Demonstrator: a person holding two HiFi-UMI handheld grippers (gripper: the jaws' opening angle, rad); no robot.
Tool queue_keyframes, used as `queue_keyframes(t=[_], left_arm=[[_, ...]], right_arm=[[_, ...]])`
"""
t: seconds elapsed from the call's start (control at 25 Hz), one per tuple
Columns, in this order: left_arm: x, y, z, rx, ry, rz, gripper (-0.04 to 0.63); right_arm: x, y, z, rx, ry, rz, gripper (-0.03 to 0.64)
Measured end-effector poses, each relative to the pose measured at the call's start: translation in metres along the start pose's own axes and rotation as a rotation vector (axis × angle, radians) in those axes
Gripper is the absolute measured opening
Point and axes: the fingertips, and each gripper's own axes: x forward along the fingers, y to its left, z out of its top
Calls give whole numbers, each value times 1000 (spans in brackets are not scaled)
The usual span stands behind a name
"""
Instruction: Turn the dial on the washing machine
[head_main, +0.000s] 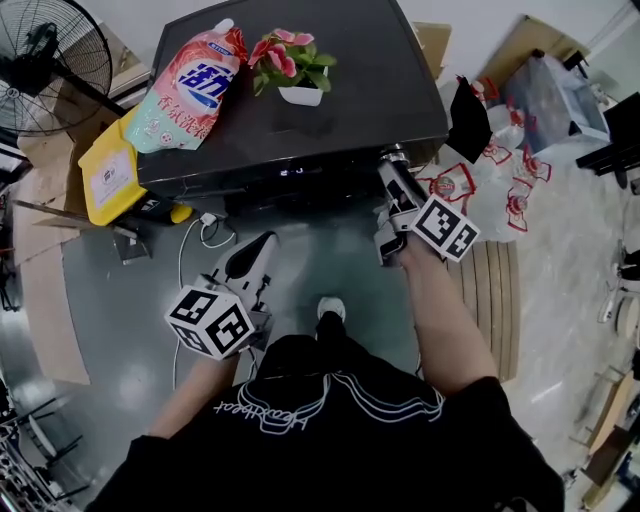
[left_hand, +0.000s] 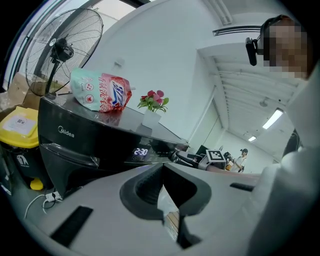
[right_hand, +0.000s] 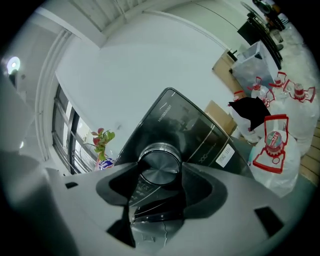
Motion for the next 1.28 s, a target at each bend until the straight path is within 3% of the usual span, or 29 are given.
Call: queue_keyframes(t=[0.6, 1.0, 1.12, 1.28], left_arm=[[-6, -1, -1, 12, 17, 14, 5], [-10, 0, 1, 11, 10, 28, 5], [-10, -1, 2, 11, 7, 25, 5], [-9, -3, 1, 13, 3, 19, 5]], right_arm=[[-1, -7, -1, 345, -30, 92, 279], [-3, -4, 2, 246, -47, 71, 283], [-7, -6, 3, 112, -30, 26, 308], [-15, -4, 5, -144, 1, -33, 343]])
